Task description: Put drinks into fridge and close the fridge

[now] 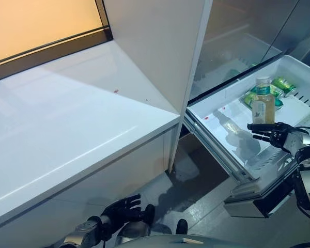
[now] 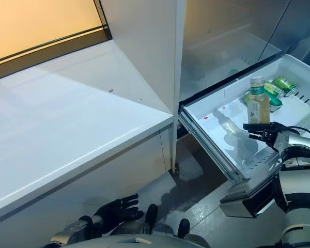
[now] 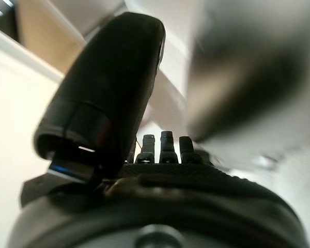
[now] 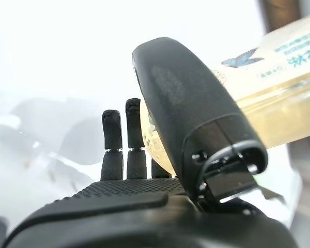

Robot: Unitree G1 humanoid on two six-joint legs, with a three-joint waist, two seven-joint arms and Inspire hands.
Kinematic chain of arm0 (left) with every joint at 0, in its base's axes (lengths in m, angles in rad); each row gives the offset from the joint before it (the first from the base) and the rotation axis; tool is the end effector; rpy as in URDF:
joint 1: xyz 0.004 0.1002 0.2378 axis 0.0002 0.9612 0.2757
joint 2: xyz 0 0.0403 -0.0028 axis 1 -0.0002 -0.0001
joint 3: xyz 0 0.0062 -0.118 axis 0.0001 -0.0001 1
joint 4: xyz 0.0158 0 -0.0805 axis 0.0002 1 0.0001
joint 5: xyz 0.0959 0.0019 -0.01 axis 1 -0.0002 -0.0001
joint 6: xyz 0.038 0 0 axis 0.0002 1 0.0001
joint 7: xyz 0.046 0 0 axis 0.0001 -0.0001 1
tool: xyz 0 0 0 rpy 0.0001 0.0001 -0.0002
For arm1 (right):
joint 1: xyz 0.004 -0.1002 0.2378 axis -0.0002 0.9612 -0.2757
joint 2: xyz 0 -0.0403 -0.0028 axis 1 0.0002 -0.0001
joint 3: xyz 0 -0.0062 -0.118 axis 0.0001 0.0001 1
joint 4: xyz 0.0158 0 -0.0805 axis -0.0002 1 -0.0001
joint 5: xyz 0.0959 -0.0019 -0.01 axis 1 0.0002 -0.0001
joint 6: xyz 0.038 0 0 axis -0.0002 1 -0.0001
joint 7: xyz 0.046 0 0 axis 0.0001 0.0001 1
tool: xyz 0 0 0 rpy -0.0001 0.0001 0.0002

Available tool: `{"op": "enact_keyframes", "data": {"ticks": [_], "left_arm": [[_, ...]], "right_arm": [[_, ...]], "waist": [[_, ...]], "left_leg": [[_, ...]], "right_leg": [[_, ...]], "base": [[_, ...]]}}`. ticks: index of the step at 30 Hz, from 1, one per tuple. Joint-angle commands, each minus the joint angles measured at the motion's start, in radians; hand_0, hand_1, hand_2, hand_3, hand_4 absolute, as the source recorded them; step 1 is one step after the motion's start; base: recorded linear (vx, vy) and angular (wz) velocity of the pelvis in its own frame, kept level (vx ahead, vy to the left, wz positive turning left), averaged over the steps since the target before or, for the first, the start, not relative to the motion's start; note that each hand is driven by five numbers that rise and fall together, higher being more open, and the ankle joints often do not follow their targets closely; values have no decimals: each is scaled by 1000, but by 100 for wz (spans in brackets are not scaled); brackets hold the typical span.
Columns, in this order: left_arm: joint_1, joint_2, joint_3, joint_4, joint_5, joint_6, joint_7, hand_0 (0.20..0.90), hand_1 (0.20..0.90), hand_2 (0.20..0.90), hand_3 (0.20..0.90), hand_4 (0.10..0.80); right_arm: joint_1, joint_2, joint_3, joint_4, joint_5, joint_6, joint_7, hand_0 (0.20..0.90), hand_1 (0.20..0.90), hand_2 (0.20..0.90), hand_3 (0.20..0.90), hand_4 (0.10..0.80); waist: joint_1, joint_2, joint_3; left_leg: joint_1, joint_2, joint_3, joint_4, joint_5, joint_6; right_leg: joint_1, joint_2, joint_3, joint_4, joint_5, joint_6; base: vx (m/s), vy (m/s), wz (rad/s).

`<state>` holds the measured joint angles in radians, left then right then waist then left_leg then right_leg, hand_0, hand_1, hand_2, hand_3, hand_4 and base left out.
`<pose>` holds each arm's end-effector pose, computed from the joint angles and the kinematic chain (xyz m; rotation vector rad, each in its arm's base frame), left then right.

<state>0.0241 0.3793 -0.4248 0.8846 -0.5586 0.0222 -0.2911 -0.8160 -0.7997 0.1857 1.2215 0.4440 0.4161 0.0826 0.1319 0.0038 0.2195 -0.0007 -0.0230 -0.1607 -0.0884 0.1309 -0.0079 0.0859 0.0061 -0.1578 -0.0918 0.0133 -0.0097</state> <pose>0.1064 0.2293 -0.1033 -0.1261 0.9945 -0.2205 0.2866 -0.3621 0.1062 -0.1383 0.6989 -0.4569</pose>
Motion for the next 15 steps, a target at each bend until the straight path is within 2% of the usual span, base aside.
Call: {"op": "enact_keyframes", "data": {"ticks": [1,3,9,15], "left_arm": [[-41,-12,27,8,55,-73,9,900,900,900,900,800],[-41,-16,39,47,89,-80,19,900,900,900,900,800],[-68,-15,53,110,134,-77,17,900,900,900,900,800],[-76,-10,47,139,204,-73,31,900,900,900,900,800]], "right_arm": [[-127,-133,124,-26,-236,-58,64,300,300,300,200,100],[-130,-138,170,-11,-294,-24,104,300,300,300,200,100],[-140,-105,195,28,-354,37,165,300,300,300,200,100],[-115,-74,188,61,-454,68,149,300,300,300,200,100]], "waist": [[4,-59,-27],[8,-63,-14],[19,-67,-1],[28,-66,2]], "left_leg": [[21,-12,55,1,-82,33],[20,-14,50,1,-80,34],[15,-18,39,1,-77,36],[17,-23,29,2,-79,39]], "right_leg": [[-48,-6,30,58,20,18],[-49,-6,27,61,20,17],[-51,-7,23,67,15,15],[-46,-6,23,69,11,15]], "base": [[-34,-31,6],[-20,-20,9],[-6,-2,2],[7,4,7]]}}
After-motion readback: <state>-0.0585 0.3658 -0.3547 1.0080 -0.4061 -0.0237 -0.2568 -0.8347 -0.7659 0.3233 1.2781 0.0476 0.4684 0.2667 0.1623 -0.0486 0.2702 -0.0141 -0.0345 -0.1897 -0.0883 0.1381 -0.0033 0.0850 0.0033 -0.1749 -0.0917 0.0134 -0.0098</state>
